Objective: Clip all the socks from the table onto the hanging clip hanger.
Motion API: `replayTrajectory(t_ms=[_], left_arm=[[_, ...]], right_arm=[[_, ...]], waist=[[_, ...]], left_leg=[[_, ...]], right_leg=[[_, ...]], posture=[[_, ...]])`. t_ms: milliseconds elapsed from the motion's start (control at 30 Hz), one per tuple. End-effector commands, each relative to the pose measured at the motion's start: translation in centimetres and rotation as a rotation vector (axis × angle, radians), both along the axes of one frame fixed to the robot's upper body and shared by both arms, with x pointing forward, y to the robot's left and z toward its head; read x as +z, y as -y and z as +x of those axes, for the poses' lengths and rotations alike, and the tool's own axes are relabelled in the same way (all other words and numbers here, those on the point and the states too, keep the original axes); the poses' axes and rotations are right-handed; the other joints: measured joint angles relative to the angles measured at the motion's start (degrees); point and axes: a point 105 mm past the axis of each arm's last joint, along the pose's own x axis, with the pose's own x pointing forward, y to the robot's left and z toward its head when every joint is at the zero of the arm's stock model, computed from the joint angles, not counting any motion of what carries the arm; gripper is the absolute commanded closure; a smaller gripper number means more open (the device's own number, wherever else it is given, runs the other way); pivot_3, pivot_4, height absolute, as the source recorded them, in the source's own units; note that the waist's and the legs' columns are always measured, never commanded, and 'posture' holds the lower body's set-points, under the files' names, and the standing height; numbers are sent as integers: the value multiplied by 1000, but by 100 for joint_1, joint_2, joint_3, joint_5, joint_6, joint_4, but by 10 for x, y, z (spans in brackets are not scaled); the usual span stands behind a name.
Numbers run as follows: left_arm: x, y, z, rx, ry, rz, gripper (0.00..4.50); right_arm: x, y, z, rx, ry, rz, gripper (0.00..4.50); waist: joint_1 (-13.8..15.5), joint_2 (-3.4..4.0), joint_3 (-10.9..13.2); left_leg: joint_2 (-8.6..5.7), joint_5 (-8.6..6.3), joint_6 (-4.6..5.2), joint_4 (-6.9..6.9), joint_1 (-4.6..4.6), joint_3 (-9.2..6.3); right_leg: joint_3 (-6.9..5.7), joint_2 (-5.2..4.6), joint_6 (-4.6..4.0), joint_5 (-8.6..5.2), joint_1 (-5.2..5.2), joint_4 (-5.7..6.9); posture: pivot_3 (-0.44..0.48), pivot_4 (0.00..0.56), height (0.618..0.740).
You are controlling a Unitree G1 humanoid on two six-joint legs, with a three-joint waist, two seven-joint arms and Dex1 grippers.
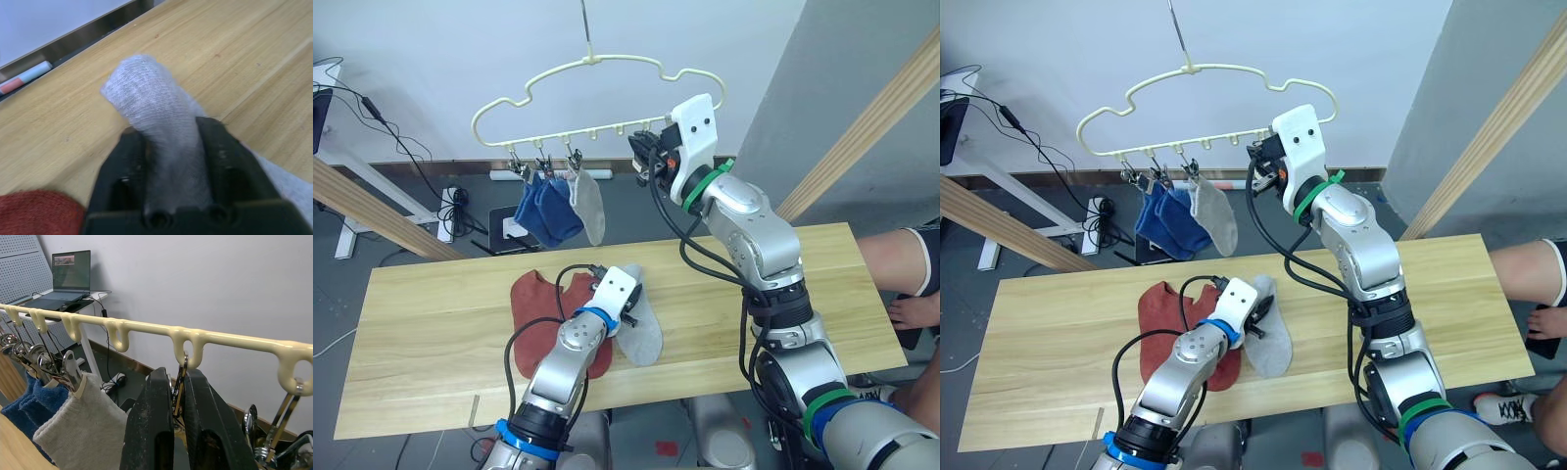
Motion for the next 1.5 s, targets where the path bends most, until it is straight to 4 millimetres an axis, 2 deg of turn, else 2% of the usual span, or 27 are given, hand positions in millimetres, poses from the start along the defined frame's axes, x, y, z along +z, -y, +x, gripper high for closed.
replayTrajectory(t_ms=[33,67,133,267,500,700,933,1100,1500], left_arm=[[13,0,-1,-47,93,12,4173],[25,2,2,-76,143,18,4432],[40,6,5,-114,211,26,4474],[83,15,20,-238,393,102,4474],[115,11,46,-237,512,210,4474],[133,11,55,-211,562,194,4474],[149,5,52,-208,670,156,4474],[151,4,46,-220,702,115,4474],[153,5,53,-208,715,117,4474]], right_arm=[[16,-2,-10,22,60,28,4500],[16,-2,-10,21,61,30,4500],[16,-1,-10,20,60,31,4500],[17,0,-10,18,58,37,4500],[19,0,-11,26,59,43,4500],[18,-1,-12,36,54,41,4500],[17,-1,-12,39,50,37,4500],[17,-1,-13,38,49,36,4500],[15,-2,-13,46,36,36,4500]], waist=[[-3,0,0],[-2,0,0],[0,0,0],[8,0,0],[-54,0,0],[-134,0,0],[-138,0,0],[-140,0,0],[-143,0,0]], left_leg=[[0,0,0,0,0,0],[0,0,0,0,0,0],[0,0,0,0,0,-1],[0,0,0,0,-2,-1],[-1,1,-2,-2,-2,1],[-1,1,-2,-2,-3,-1],[-1,1,-2,1,-1,-1],[-1,1,-2,0,-2,-1],[-1,1,-2,1,-1,-2]], right_leg=[[0,0,0,0,0,0],[0,0,0,0,-1,1],[0,0,0,0,-1,0],[-2,0,0,0,0,0],[-6,0,0,0,-1,-8],[-8,0,0,0,-2,-7],[-7,-1,0,1,-2,-1],[-7,-1,0,0,-2,-5],[-8,-1,0,1,-2,-2]], posture=[[-135,368,740],[-137,369,740],[-137,369,740],[-136,369,740],[-137,366,740],[-136,367,740],[-137,371,740],[-135,372,740],[-135,372,740]])
